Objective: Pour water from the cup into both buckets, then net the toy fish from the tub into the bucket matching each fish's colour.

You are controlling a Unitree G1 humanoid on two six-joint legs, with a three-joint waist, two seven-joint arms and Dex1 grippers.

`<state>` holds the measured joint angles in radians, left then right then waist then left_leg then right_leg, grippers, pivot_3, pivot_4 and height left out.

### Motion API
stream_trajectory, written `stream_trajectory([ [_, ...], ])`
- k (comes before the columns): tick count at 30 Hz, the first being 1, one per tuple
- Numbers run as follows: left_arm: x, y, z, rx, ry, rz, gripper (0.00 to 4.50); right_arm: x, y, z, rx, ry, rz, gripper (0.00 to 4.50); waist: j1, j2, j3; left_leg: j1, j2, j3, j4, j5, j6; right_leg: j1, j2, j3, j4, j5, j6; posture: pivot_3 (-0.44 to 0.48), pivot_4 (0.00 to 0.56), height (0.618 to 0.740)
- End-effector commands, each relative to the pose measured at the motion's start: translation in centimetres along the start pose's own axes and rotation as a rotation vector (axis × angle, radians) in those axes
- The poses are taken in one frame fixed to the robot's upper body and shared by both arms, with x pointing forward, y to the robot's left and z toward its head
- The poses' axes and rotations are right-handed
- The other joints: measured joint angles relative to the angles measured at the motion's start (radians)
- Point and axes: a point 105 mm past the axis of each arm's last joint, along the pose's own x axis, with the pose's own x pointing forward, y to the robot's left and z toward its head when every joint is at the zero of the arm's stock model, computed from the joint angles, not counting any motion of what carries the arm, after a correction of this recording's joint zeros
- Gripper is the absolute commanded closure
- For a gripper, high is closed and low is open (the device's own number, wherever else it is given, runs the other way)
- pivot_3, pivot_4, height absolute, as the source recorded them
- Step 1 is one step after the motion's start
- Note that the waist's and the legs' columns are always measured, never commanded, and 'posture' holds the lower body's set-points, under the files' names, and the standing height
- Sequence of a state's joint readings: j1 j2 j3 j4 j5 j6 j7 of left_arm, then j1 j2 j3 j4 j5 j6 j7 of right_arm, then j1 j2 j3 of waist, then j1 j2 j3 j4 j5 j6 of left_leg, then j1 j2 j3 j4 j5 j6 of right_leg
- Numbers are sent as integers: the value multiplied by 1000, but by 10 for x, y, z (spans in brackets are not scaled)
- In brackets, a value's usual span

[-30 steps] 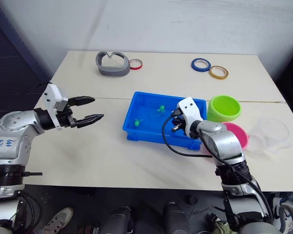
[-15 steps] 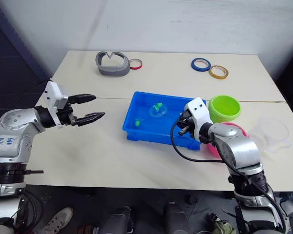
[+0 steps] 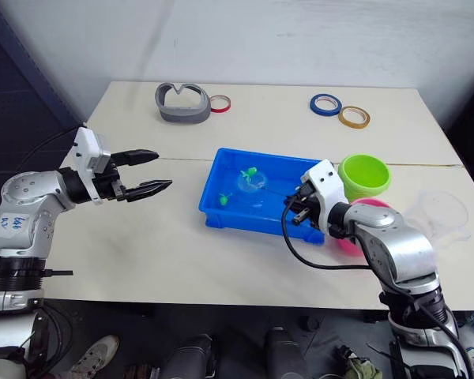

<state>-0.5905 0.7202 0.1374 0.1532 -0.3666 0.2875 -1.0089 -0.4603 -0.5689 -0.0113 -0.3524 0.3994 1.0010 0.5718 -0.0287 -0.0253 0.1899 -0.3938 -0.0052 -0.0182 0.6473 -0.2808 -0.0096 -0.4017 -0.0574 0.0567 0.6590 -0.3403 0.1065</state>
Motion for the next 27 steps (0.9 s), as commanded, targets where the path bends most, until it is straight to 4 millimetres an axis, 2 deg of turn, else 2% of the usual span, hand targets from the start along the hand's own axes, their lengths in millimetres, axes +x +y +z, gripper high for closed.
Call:
stream_trajectory([
  [1, 1, 2, 13, 42, -31, -9, 659, -9, -1, 16, -25, -71, -18, 4500, 0, 0, 0, 0, 0, 0, 0, 0, 0, 0, 0, 0, 0, 0, 0, 0, 150, 740],
  [5, 3, 2, 14, 44, -34, -20, 659, -13, -1, 17, -19, -84, -15, 4500, 0, 0, 0, 0, 0, 0, 0, 0, 0, 0, 0, 0, 0, 0, 0, 0, 150, 740],
  [10, 10, 1, 20, 40, -53, -62, 659, -39, -20, 26, 5, -128, -70, 4500, 4, 0, 0, -1, 0, 0, 1, 0, 0, 0, 0, 0, -1, 0, 0, 0, 150, 740],
  [13, 16, 4, 25, 41, -67, -86, 659, -62, -41, 30, 19, -161, -161, 4500, 3, 0, 0, -2, 0, 0, 1, 0, 0, 0, 0, 0, -1, 0, 0, 0, 150, 740],
  [17, 23, 6, 31, 45, -81, -117, 659, -81, -53, 31, 26, -176, -234, 4500, 4, 0, 0, -3, 0, -1, 1, 0, 0, -1, 0, -1, -1, 0, 0, 0, 150, 740],
  [27, 67, 6, 41, 81, -118, -233, 659, -127, -80, 20, 49, -159, -430, 4500, 4, 0, 0, -4, -1, 0, 1, 0, 0, -2, 1, -1, 0, 0, 0, 0, 150, 740],
])
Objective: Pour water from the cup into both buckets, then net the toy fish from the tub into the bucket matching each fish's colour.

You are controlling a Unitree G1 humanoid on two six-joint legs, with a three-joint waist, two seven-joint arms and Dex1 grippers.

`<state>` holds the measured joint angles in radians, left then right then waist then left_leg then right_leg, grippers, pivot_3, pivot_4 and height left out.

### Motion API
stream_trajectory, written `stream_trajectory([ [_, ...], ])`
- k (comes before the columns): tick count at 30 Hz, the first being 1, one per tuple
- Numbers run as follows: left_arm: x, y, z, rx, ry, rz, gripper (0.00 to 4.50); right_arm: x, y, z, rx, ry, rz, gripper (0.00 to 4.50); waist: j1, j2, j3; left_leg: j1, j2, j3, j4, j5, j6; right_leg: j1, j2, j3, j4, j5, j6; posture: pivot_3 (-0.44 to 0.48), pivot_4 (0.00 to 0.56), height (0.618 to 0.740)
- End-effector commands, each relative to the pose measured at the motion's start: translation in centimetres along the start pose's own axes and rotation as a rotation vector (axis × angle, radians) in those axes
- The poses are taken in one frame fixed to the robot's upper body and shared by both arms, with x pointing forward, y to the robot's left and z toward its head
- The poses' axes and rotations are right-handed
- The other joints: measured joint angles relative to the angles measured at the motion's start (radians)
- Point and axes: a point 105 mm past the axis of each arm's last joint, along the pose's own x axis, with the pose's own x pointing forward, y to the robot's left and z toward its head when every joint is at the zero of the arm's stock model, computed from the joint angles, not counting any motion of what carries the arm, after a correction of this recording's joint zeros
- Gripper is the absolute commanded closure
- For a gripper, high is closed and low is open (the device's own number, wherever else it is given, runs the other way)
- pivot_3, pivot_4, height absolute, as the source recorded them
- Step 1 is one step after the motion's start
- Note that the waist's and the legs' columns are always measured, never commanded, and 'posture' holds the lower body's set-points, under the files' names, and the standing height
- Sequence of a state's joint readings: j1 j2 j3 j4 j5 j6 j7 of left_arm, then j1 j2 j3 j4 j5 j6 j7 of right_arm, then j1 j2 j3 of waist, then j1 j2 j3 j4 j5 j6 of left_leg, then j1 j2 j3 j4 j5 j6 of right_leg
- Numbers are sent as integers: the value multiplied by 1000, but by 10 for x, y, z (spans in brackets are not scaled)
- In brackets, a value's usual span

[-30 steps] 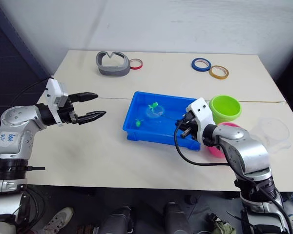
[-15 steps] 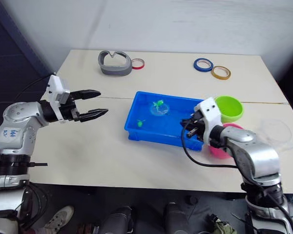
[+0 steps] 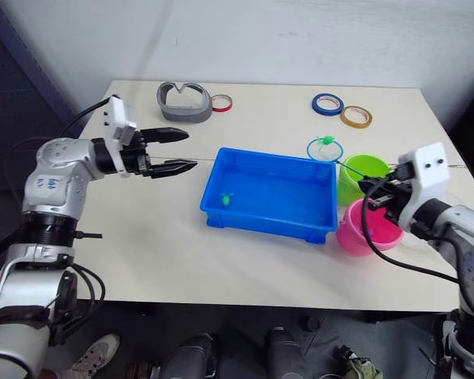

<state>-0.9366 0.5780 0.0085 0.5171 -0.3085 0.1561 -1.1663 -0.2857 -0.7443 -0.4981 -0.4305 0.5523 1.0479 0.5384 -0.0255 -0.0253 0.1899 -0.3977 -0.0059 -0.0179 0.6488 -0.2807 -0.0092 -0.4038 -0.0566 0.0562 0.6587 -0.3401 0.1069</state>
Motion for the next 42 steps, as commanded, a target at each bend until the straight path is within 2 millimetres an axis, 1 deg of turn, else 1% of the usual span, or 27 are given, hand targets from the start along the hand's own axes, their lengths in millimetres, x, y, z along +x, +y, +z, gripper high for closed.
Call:
stream_trajectory([
  [1, 10, 2, 9, 50, -16, -30, 659, -17, -16, 12, -39, -39, -88, 4500, 1, 0, 0, 0, 0, 0, 0, 0, 0, 0, 0, 0, 0, 0, 0, 0, 150, 740],
  [5, 12, 1, 7, 48, -23, -47, 659, -23, -30, 7, -45, -19, -155, 4500, -3, 0, 0, -3, 0, 2, 0, 0, 0, -5, 1, 0, 2, 0, 0, 0, 150, 740],
  [11, 9, -1, 5, 42, -21, -48, 659, -27, -47, -9, -62, 28, -241, 4500, 1, 0, 0, -5, 0, 1, 2, 0, 0, -7, 1, 1, 3, 0, 0, 0, 150, 740],
  [15, 7, -1, 5, 44, -17, -45, 659, -24, -60, -19, -154, 89, -321, 4500, 1, 0, 0, -6, 0, 1, 3, 1, 1, -6, 1, 1, 3, 0, 1, 0, 150, 740],
  [19, 8, -3, 6, 46, -20, -48, 659, -20, -64, -18, -236, 104, -342, 4500, 0, 0, 0, -6, 0, 1, 3, 1, 1, -7, 1, 1, 3, 0, 1, 0, 150, 740],
  [21, 8, -4, 6, 48, -19, -49, 659, -18, -62, -19, -314, 123, -332, 4500, 1, 0, 0, -6, 0, 1, 3, 1, 1, -7, 1, 1, 4, 0, 1, 0, 150, 740],
  [23, 8, -5, 6, 47, -19, -49, 659, -17, -60, -20, -357, 130, -319, 4500, 1, 0, 0, -6, 0, 1, 3, 1, 1, -7, 1, 1, 3, 0, 1, 0, 150, 740],
  [30, 7, -7, 4, 41, -19, -46, 659, -21, -58, -21, -730, 208, -296, 4500, 1, 0, 0, -6, 0, 2, 4, 1, 1, -7, 1, 0, 4, 1, 1, 0, 150, 740],
  [32, 8, -7, 5, 41, -19, -45, 659, -22, -58, -21, -783, 215, -293, 4500, 2, 0, 0, -6, 0, 2, 4, 1, 1, -6, 1, 0, 4, 1, 1, 0, 150, 740],
  [34, 8, -7, 5, 40, -21, -45, 659, -22, -59, -16, -887, 208, -311, 4500, 1, 0, 0, -6, 0, 2, 5, 1, 1, -6, 2, 0, 4, 1, 1, 0, 150, 740],
  [37, 8, -8, 4, 39, -21, -46, 659, -21, -59, -12, -994, 204, -317, 4500, 0, 0, 0, -6, 0, 3, 5, 1, 1, -6, 2, 0, 4, 1, 1, 0, 150, 740],
  [42, 8, -8, 3, 37, -22, -45, 659, -20, -59, -14, -1180, 229, -302, 4500, 1, 0, 0, -6, 0, 3, 6, 1, 1, -7, 2, 0, 4, 1, 1, 0, 150, 740],
])
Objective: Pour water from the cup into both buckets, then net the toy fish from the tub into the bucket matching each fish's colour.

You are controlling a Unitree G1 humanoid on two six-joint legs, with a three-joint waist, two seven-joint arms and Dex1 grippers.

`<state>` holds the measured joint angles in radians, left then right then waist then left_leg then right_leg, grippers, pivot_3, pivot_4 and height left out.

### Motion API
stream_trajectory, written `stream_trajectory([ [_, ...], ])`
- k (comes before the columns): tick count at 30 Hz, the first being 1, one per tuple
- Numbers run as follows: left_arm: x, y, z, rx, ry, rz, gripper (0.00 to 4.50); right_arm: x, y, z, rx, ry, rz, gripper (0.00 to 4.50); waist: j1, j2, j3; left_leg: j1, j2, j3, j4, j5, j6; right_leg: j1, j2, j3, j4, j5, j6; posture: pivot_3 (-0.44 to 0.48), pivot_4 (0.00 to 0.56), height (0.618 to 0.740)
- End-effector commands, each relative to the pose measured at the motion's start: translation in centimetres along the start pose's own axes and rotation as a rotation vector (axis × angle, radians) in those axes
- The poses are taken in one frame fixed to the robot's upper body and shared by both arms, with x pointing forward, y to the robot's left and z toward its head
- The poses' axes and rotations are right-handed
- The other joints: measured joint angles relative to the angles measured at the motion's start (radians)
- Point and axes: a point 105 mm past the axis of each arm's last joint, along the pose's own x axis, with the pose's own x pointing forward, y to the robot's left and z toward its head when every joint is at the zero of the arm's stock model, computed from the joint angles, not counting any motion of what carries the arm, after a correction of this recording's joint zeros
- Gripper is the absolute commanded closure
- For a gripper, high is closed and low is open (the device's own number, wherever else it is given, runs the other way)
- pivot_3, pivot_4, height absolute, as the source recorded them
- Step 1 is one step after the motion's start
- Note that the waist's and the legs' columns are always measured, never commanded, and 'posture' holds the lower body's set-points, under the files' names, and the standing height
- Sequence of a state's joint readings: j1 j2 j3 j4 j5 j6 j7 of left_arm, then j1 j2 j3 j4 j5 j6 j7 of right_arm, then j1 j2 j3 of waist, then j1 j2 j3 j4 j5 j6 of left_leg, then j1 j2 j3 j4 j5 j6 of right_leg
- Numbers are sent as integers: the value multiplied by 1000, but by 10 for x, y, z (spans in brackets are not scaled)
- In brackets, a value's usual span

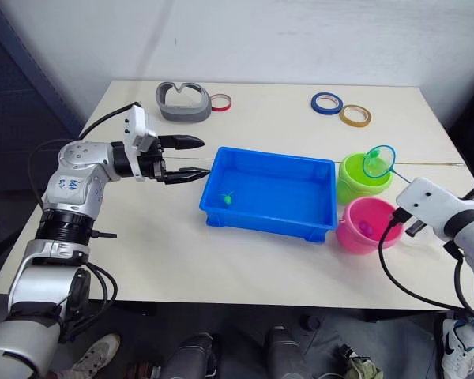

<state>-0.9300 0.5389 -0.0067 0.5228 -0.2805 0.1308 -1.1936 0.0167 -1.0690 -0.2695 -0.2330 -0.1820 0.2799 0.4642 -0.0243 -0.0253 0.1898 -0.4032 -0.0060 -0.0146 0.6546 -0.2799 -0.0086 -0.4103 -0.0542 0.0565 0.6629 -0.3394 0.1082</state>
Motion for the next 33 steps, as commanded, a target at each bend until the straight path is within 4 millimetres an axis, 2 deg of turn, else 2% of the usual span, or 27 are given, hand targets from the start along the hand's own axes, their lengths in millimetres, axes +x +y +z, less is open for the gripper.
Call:
stream_trajectory([
  [1, -4, 1, 10, 33, -27, 12, 659, -2, -9, 3, -145, -16, -38, 4500, 0, 0, 0, 0, 0, 0, 0, 0, 0, 0, 0, 0, 0, 0, 0, 0, 150, 740],
  [5, -5, 1, 10, 31, -26, 13, 659, -3, -11, 3, -288, -21, -47, 4500, 0, 0, 0, 0, 0, 0, 2, 0, 0, 0, 0, 0, 0, 0, 0, 0, 150, 740],
  [11, -6, 0, 9, 30, -26, 13, 659, -2, -12, 6, -238, -38, -55, 4500, 0, 0, 0, 0, 0, 1, 4, 0, 0, 0, 1, 0, 2, 0, 0, 0, 150, 740],
  [16, -21, 3, 10, 21, -15, 53, 659, -11, -32, 30, 33, -123, -103, 4500, -5, 0, 0, 0, 1, 1, 5, 0, 0, 0, 2, 0, 5, 0, 0, 0, 150, 740],
  [21, -50, 9, 3, 9, 61, 131, 659, -10, -35, 57, 249, -229, -25, 4500, -6, 0, 0, 1, 3, -1, 7, 0, 0, 0, 4, 1, 7, 0, 0, 0, 150, 740],
  [24, -60, 8, 1, -2, 90, 166, 659, -4, -24, 76, 365, -286, 86, 4500, -3, 0, 0, 1, 2, -1, 8, 0, 0, 1, 2, 1, 8, 0, 0, 0, 150, 740],
  [27, -70, 3, -5, -24, 112, 201, 659, 0, 13, 104, 468, -340, 329, 4500, -3, 0, 0, 0, 2, -3, 8, 0, 0, 1, 0, 2, 8, 0, 0, 0, 150, 740],
  [30, -73, -2, -7, -28, 121, 213, 659, 1, 30, 114, 491, -347, 424, 4500, 2, 0, 0, -1, 2, -4, 8, 0, 0, 1, -1, 2, 8, 0, 0, 0, 150, 740],
  [33, -75, -9, -9, -35, 119, 227, 659, 5, 58, 127, 509, -346, 531, 4500, 1, 0, 0, -1, 0, -4, 8, 0, 0, 1, -2, 1, 8, 0, 0, 0, 150, 740],
])
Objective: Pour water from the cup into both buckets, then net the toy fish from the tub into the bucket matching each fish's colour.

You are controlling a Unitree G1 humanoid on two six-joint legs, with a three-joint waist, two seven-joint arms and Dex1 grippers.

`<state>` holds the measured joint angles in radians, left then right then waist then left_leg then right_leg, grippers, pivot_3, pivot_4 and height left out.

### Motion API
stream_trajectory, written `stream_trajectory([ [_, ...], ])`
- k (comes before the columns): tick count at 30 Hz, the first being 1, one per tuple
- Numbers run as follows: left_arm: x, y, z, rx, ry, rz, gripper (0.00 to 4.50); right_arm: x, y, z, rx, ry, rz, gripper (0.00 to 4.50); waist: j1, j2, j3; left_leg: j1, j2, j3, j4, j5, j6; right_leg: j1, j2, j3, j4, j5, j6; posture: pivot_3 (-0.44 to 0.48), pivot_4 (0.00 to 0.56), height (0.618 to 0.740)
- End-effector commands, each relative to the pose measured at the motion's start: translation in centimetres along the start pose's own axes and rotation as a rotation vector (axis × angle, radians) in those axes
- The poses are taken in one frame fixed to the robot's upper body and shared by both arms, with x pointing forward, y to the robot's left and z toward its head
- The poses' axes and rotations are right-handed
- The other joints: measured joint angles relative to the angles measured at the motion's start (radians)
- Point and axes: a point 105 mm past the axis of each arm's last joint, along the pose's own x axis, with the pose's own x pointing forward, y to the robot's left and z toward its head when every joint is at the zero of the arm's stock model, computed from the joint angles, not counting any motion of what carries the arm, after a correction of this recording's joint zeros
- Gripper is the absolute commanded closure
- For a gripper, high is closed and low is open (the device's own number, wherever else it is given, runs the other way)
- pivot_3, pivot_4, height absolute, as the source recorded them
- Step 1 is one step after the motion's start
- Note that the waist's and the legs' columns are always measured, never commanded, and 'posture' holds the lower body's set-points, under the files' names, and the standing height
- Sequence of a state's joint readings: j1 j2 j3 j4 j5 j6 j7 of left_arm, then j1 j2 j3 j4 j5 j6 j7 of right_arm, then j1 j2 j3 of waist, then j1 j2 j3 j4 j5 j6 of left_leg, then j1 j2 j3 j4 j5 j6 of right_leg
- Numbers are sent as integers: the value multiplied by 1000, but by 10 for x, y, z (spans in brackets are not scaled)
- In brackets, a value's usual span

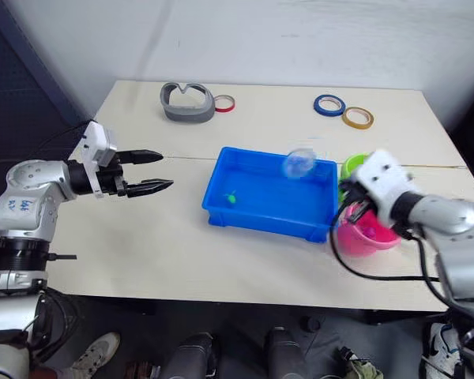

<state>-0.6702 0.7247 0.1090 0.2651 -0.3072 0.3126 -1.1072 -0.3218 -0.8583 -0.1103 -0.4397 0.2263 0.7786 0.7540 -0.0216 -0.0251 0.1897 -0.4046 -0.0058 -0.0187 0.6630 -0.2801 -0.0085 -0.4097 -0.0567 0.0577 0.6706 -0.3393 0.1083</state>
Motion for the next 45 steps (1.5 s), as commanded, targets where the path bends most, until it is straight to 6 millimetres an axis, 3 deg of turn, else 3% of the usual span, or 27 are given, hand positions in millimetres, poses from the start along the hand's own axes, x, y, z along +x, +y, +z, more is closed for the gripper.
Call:
stream_trajectory([
  [1, -8, -3, 16, 46, -43, 30, 659, 13, 23, 7, -11, -13, 78, 4500, -3, 0, 0, 0, 0, 0, 0, 0, 0, 0, 0, 0, -1, 0, 0, 0, 150, 740],
  [11, -15, -16, 5, 26, -10, 58, 659, 37, 42, 3, -13, 8, 113, 4500, -7, 0, 0, 0, 0, 0, -1, 0, 0, -1, 0, 0, 0, 0, 0, 0, 150, 740],
  [14, -23, -16, -10, 14, 51, 97, 659, 48, 53, 9, 2, -11, 150, 4500, -11, 0, 0, 0, 1, 0, -1, 0, 0, -1, 1, 0, 0, 0, 0, 0, 150, 740],
  [20, -31, -19, -20, -30, 72, 137, 659, 59, 66, 18, 7, -29, 186, 4500, -6, 0, 0, 0, 0, 0, -1, 0, 0, -1, -1, 0, -1, 0, 0, 0, 150, 740],
  [35, -35, -23, -14, -26, 66, 154, 659, 89, 85, 28, 11, -21, 187, 4500, -9, 0, 0, 0, 0, 0, -2, -1, 0, -1, -1, -1, -2, 0, 0, 0, 150, 740],
  [45, -33, -23, -11, -22, 55, 147, 659, 95, 91, 32, 47, -19, 187, 4500, -9, 0, 0, 0, 0, 0, -2, -1, 0, -1, -1, -1, -2, 0, 0, 0, 150, 740],
])
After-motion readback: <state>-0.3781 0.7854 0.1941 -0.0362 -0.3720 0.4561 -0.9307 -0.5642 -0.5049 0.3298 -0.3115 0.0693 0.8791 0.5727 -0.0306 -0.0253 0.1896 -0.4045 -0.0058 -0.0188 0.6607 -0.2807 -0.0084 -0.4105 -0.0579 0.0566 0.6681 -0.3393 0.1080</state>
